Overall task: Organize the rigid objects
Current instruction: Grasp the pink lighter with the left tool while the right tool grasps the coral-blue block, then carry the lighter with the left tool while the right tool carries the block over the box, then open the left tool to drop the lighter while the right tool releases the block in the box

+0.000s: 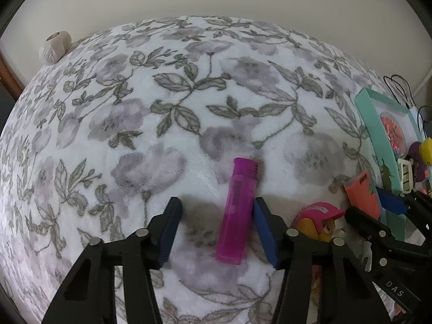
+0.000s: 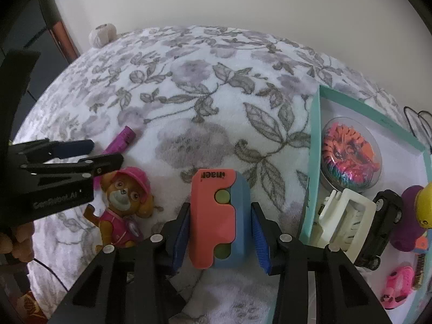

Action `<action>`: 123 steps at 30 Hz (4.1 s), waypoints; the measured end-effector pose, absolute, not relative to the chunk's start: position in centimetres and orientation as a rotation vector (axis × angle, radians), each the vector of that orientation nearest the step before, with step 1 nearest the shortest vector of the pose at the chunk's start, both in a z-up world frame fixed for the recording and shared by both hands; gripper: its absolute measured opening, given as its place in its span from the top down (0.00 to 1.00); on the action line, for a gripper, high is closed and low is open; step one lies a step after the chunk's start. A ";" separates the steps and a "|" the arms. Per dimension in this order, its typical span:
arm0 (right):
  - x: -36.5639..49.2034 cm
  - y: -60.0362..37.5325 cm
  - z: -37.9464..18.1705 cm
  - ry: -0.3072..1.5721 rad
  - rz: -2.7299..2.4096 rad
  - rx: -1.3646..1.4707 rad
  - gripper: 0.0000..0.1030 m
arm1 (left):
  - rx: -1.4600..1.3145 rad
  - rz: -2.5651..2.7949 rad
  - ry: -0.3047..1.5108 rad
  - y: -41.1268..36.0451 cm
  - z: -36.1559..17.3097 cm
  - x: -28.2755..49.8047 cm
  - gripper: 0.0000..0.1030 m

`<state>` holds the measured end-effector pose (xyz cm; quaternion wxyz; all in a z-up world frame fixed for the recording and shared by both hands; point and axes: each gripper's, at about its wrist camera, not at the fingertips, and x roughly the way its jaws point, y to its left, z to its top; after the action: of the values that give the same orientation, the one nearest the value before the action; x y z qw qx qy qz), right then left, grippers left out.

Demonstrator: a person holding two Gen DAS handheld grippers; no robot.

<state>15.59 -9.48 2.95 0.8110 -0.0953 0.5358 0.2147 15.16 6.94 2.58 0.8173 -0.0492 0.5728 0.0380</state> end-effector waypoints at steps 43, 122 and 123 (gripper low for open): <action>14.5 -9.4 7.0 1.059 0.517 -0.154 0.57 | -0.329 0.034 1.006 10.2 9.8 13.8 0.80; 10.9 -27.7 8.4 1.082 0.231 -0.122 0.48 | 0.122 -0.445 1.126 -16.5 7.2 8.1 0.63; 10.8 -27.8 8.7 1.072 0.229 -0.118 0.48 | 0.117 -0.442 1.118 -16.3 7.5 8.2 0.63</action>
<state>10.84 -27.76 8.70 0.8518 -0.0561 0.5094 0.1088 8.20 -16.30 7.53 0.8230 0.0549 0.5258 -0.2079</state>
